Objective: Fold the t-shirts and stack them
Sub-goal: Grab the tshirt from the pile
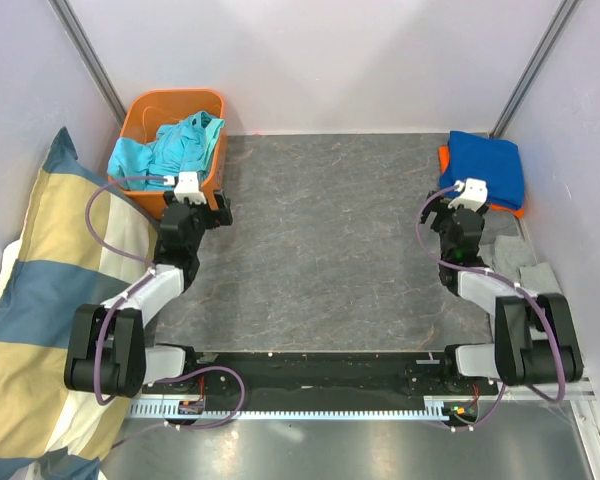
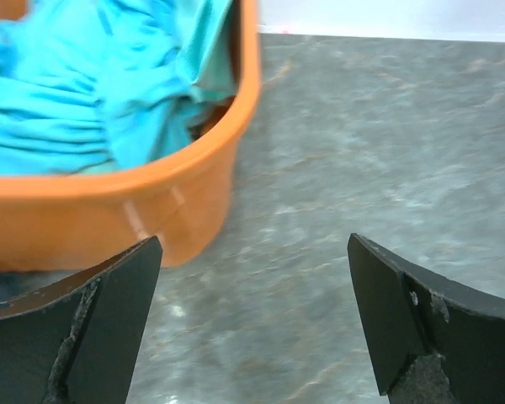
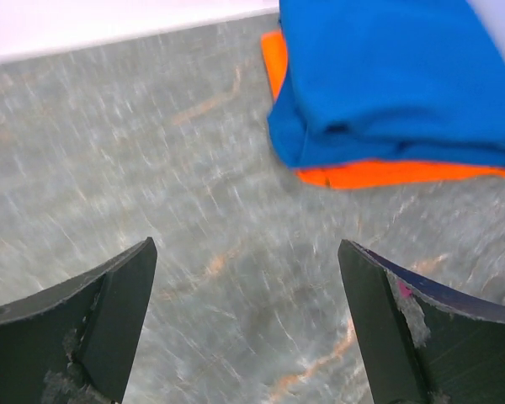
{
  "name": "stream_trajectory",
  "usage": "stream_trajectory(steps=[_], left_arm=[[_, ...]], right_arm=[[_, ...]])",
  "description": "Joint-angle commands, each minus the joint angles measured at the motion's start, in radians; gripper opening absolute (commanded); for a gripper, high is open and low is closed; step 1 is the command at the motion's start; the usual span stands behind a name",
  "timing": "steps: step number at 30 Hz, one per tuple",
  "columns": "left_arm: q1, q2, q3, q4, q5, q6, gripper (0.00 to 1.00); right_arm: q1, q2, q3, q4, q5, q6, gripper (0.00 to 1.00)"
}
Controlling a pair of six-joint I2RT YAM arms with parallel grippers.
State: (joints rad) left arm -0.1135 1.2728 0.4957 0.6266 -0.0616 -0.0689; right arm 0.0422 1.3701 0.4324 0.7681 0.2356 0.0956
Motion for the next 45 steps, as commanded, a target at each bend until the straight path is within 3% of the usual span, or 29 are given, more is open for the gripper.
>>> stream_trajectory(steps=[1,5,9,13,16,19,31,38,45], left_arm=[[-0.012,-0.007,0.191,-0.256,0.092,-0.150,1.00],[-0.031,0.054,0.454,-0.498,0.068,-0.196,1.00],[-0.031,0.181,0.726,-0.689,0.098,-0.174,1.00],[-0.022,0.313,1.056,-0.884,0.074,-0.131,1.00],[0.011,0.394,1.212,-0.984,0.008,-0.115,1.00],[0.066,0.454,1.326,-1.045,0.049,-0.111,1.00],[0.259,0.721,1.569,-1.200,0.212,-0.141,0.83],[0.268,0.879,1.639,-1.162,0.275,-0.199,0.79],[0.271,1.057,1.768,-1.098,0.295,-0.259,0.79]], right_arm=[[0.019,-0.112,0.132,-0.271,0.044,0.117,0.98],[0.062,-0.183,0.252,-0.504,0.068,0.252,0.98],[0.099,-0.279,0.218,-0.532,-0.115,0.444,0.98],[0.208,-0.327,0.299,-0.694,-0.042,0.405,0.98],[0.246,-0.351,0.370,-0.838,-0.036,0.360,0.98],[0.278,-0.385,0.405,-0.941,0.002,0.322,0.98],[0.300,-0.439,0.398,-1.139,0.059,0.323,0.98],[0.301,-0.454,0.359,-1.152,0.050,0.366,0.98],[0.303,-0.369,0.391,-1.147,0.076,0.346,0.98]])
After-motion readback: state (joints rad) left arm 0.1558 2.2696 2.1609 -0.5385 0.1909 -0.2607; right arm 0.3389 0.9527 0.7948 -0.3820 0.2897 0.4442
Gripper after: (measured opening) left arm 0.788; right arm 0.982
